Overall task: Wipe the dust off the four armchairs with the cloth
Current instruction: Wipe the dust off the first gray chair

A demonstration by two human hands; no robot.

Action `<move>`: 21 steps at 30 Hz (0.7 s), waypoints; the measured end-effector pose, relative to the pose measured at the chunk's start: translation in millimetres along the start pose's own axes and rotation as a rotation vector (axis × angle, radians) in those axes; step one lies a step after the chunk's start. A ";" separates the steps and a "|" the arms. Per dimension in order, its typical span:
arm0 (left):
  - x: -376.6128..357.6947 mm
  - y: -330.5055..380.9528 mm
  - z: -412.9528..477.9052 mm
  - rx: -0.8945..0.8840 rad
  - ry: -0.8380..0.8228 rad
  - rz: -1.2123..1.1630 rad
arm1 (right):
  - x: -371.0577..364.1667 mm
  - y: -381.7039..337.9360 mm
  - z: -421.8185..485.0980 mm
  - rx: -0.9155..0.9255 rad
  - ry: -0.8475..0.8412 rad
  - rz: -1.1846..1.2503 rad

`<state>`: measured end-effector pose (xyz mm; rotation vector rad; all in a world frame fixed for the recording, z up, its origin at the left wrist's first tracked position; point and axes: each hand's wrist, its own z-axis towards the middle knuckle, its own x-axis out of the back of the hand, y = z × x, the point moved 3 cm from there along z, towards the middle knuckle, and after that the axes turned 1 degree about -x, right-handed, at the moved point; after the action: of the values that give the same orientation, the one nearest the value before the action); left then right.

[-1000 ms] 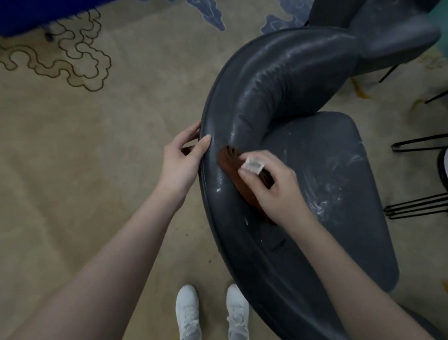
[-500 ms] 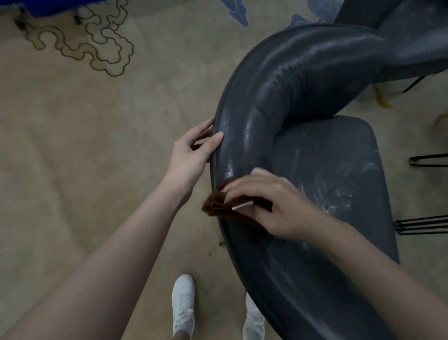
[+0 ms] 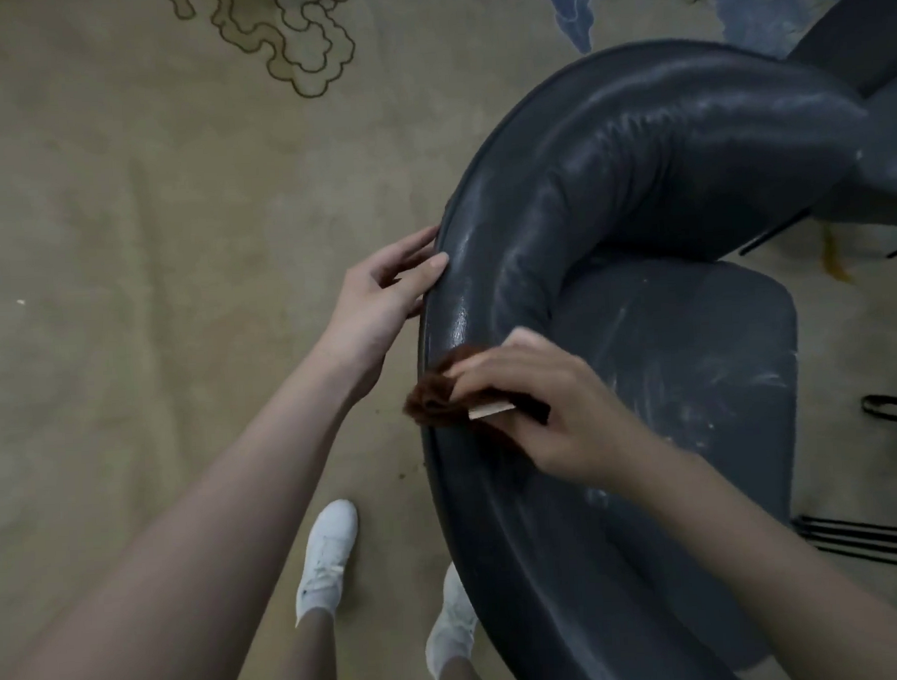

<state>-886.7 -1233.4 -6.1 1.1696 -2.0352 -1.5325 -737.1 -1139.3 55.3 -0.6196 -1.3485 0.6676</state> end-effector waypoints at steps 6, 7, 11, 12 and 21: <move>-11.0 -4.1 -25.8 -0.070 0.118 0.111 | 5.1 15.7 -8.2 -0.101 0.219 0.022; -13.0 -4.4 -28.7 -0.079 0.140 0.117 | 0.4 14.0 -14.6 -0.082 0.199 0.023; -21.0 -7.4 -37.5 -0.097 0.216 0.119 | 0.2 10.1 -34.1 -0.017 0.123 0.073; -22.3 -8.8 -39.9 -0.091 0.229 0.107 | 3.1 11.8 -32.3 -0.013 0.136 0.083; -31.0 -3.8 -47.3 -0.093 0.279 0.216 | -9.4 27.6 -58.1 -0.191 0.434 0.237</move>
<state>-834.0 -1239.7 13.9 1.0261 -1.8194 -1.2687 -682.4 -1129.0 21.6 -1.0264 -0.9456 0.5546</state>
